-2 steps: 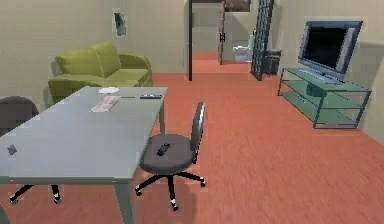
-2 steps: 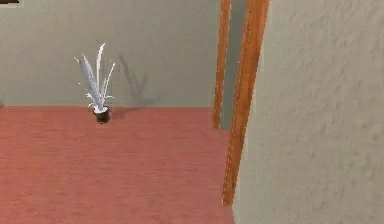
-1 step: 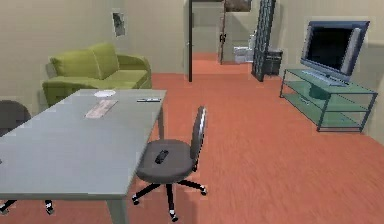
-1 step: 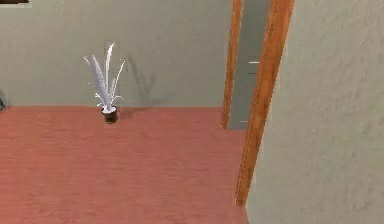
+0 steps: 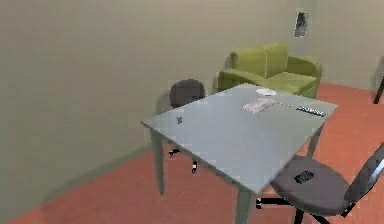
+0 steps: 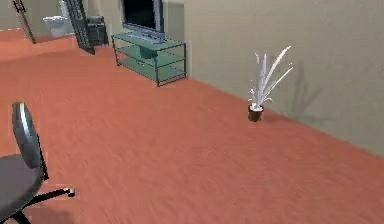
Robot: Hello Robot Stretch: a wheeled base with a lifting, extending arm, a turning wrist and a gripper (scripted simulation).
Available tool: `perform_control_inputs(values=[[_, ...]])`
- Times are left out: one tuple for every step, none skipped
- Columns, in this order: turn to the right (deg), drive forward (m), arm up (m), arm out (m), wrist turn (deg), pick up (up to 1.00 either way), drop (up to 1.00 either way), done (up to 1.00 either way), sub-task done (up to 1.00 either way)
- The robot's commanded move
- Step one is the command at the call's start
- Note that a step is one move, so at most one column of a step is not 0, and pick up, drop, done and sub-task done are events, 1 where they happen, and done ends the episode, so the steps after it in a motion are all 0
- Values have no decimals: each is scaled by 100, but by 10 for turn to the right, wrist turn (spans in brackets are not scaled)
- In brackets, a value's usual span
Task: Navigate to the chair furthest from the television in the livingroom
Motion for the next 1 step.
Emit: perform_control_inputs(values=[[-300, 0, 0, 0, 0, 0, 0, 0, 0]])
